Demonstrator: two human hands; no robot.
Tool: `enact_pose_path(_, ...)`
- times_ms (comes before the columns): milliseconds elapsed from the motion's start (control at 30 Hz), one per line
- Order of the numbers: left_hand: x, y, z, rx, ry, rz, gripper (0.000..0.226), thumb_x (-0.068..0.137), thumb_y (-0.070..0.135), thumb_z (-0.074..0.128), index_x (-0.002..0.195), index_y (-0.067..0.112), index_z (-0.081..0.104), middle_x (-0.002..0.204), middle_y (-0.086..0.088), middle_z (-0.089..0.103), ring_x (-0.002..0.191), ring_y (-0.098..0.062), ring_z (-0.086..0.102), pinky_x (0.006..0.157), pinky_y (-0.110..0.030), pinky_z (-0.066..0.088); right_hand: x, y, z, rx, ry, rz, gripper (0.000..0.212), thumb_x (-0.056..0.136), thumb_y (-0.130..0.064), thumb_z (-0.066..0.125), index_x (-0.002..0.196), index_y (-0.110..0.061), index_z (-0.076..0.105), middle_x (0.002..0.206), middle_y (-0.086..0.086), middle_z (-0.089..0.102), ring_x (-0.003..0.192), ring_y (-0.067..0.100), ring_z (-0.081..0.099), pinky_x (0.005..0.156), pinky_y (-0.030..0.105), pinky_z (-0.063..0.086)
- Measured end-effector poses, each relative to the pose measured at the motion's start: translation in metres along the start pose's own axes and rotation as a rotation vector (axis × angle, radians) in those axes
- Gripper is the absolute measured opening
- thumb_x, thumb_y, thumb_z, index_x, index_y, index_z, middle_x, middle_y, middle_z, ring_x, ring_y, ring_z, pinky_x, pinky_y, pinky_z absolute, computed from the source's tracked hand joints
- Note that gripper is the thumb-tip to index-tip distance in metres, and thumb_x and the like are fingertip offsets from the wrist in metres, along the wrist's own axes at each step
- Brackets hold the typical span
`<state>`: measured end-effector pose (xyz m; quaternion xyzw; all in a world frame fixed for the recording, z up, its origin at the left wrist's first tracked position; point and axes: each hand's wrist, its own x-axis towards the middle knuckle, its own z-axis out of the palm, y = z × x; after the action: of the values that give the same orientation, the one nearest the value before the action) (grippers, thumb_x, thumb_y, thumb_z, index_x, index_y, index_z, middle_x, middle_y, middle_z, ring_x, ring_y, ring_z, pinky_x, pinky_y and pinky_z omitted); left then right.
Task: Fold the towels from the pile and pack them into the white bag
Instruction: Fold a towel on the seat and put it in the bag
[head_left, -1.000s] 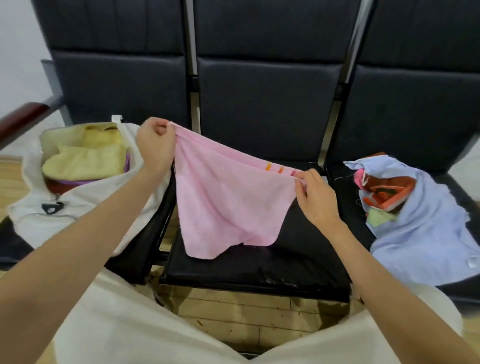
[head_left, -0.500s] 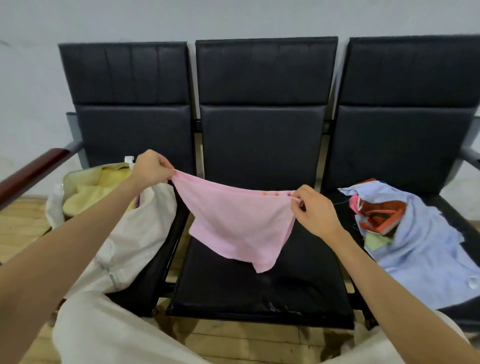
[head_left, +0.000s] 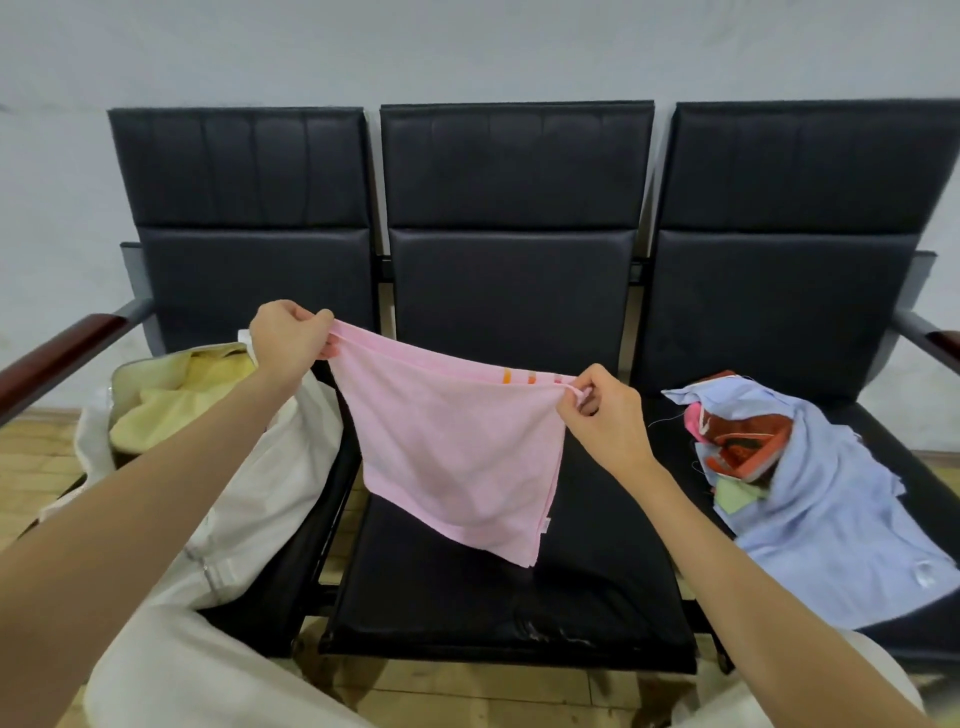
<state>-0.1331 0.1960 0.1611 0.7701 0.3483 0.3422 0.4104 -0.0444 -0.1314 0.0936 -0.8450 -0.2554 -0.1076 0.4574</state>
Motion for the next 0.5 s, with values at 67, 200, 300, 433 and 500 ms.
enact_pose_path(67,-0.003,0.000,-0.001,-0.005,0.002,0.005,0.016,0.084,0.013,0.058,0.083,-0.001,0.064,0.063,-0.009,0.067,0.058,-0.018,0.069,0.074,-0.036,0.059,-0.003,0.001,0.000,-0.010,-0.010,0.006,0.010,0.090,-0.018,0.062,0.089,-0.016,0.053,0.080,-0.008,0.057,0.068,0.006,0.057,0.062,0.016,0.045)
enact_pose_path(200,-0.007,-0.002,-0.006,0.007,-0.007,0.008,0.017,0.084,0.013,0.059,0.083,-0.003,0.064,0.056,-0.004,0.066,0.043,-0.004,0.062,0.076,-0.036,0.059,-0.008,0.002,-0.003,-0.053,-0.082,-0.031,0.006,0.097,-0.021,0.050,0.099,-0.018,0.047,0.088,-0.001,0.059,0.072,0.010,0.059,0.064,0.024,0.048)
enact_pose_path(300,-0.008,-0.007,-0.009,0.000,-0.005,-0.017,0.018,0.084,0.014,0.058,0.084,-0.003,0.065,0.044,0.004,0.062,0.042,-0.003,0.062,0.077,-0.036,0.059,-0.014,0.001,-0.006,-0.099,-0.138,-0.052,0.009,0.099,-0.024,0.044,0.107,-0.022,0.038,0.083,0.006,0.061,0.069,0.022,0.061,0.064,0.041,0.055)
enact_pose_path(433,-0.013,-0.007,-0.013,-0.011,0.016,-0.011,0.016,0.085,0.015,0.058,0.084,-0.001,0.064,0.043,0.005,0.060,0.048,-0.008,0.065,0.078,-0.037,0.058,-0.017,-0.004,-0.007,-0.265,-0.091,-0.058,0.034,0.097,-0.019,0.050,0.130,-0.010,0.047,0.113,0.010,0.063,0.095,0.023,0.063,0.086,0.036,0.051)
enact_pose_path(500,-0.017,-0.001,-0.014,-0.027,0.076,0.039,0.014,0.084,0.018,0.057,0.083,0.006,0.062,0.049,0.002,0.063,0.062,-0.018,0.068,0.077,-0.037,0.057,-0.014,-0.012,-0.006,-0.265,-0.022,-0.019,0.031,0.093,-0.015,0.057,0.121,-0.005,0.054,0.113,0.010,0.059,0.098,0.024,0.060,0.087,0.031,0.046)
